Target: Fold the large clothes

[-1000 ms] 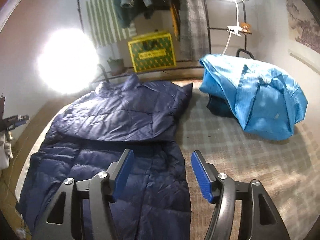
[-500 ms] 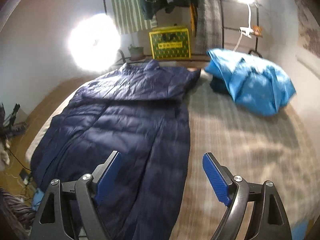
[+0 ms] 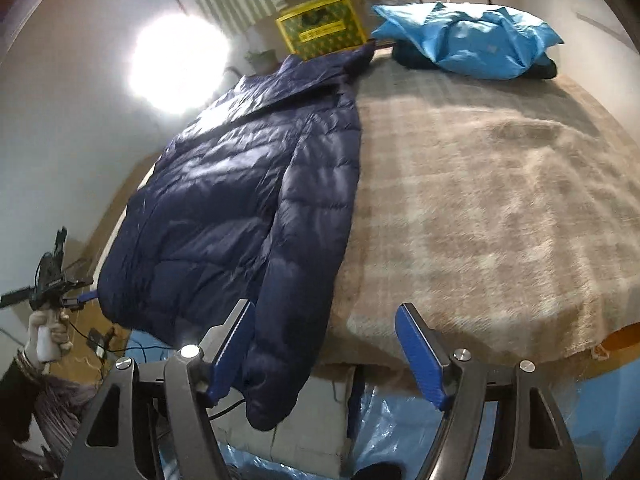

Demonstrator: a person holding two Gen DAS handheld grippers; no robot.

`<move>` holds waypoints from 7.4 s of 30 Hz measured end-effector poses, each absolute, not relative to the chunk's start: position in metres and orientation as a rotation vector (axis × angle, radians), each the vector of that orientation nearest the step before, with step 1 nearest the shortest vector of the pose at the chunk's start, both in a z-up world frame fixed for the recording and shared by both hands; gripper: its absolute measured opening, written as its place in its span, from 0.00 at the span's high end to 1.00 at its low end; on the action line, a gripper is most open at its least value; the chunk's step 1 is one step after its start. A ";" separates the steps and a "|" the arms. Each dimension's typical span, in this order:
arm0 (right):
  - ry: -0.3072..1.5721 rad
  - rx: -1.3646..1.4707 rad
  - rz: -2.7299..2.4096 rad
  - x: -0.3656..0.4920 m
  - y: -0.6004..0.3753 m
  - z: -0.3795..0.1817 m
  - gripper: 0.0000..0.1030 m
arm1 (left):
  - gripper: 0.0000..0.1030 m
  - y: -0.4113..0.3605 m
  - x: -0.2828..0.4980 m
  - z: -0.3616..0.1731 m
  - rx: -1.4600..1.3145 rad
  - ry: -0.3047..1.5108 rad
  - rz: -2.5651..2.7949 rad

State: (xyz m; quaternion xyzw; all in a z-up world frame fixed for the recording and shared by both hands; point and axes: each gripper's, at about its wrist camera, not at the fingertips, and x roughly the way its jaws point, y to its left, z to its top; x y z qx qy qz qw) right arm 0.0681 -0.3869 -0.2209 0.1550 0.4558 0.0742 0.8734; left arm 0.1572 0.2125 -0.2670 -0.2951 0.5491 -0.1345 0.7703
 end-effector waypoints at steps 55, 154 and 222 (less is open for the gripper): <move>0.759 0.537 0.409 0.105 -0.371 -0.116 0.96 | 0.95 0.176 0.191 -0.121 -0.713 0.808 -0.503; 0.842 -0.205 -0.116 0.611 -0.391 -0.208 0.99 | 0.97 0.028 0.707 -0.239 0.131 0.861 -0.016; 0.773 0.723 -0.104 0.405 -0.391 -0.239 0.77 | 0.70 -0.186 0.452 -0.224 0.153 0.765 -0.401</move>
